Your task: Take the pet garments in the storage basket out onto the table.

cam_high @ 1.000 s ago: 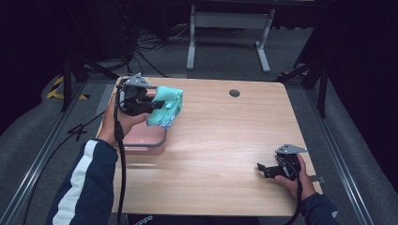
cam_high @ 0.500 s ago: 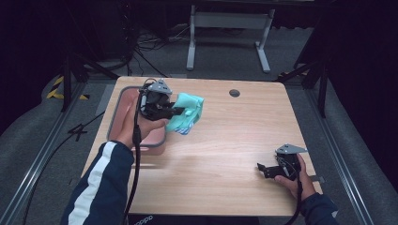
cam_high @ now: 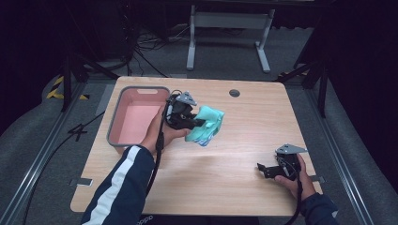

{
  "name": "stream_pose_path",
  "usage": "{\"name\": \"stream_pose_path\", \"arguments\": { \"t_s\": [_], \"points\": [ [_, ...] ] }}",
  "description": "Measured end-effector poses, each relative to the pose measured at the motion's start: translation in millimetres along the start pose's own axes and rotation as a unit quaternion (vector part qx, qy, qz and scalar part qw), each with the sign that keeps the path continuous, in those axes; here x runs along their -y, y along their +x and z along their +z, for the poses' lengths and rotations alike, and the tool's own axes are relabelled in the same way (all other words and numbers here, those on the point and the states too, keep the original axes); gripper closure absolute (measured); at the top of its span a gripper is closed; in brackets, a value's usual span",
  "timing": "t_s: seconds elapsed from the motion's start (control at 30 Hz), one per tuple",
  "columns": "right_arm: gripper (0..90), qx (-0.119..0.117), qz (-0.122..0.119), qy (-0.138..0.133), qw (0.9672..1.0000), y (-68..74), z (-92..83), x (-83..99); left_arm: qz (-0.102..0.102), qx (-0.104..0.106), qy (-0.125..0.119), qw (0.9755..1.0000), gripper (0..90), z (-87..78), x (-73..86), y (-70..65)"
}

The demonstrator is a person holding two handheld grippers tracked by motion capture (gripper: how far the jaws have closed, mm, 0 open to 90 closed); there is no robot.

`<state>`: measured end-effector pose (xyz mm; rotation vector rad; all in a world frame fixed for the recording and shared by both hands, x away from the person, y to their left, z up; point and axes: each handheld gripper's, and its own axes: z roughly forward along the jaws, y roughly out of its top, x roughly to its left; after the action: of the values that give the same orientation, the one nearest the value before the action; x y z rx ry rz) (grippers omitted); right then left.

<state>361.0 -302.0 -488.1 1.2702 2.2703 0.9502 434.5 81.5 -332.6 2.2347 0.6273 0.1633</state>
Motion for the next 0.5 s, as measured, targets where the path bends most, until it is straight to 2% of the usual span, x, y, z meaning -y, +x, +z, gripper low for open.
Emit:
{"name": "stream_pose_path", "arguments": {
  "t_s": [0.07, 0.3, 0.5],
  "points": [
    [0.6, -0.001, -0.001, 0.0, 1.0, -0.1, 0.0, 0.0, -0.001, 0.006, 0.005, 1.0, 76.4, 10.9, 0.3, -2.4],
    [0.6, -0.001, -0.001, 0.0, 1.0, -0.1, 0.0, 0.0, -0.01, 0.029, 0.01, 0.9995, 76.3, 33.8, 5.8, -9.5],
    [0.6, -0.001, -0.001, 0.0, 1.0, -0.1, 0.0, 0.0, -0.022, 0.036, 0.018, 0.999, 76.2, 55.1, 15.8, -10.5]
  ]
}}
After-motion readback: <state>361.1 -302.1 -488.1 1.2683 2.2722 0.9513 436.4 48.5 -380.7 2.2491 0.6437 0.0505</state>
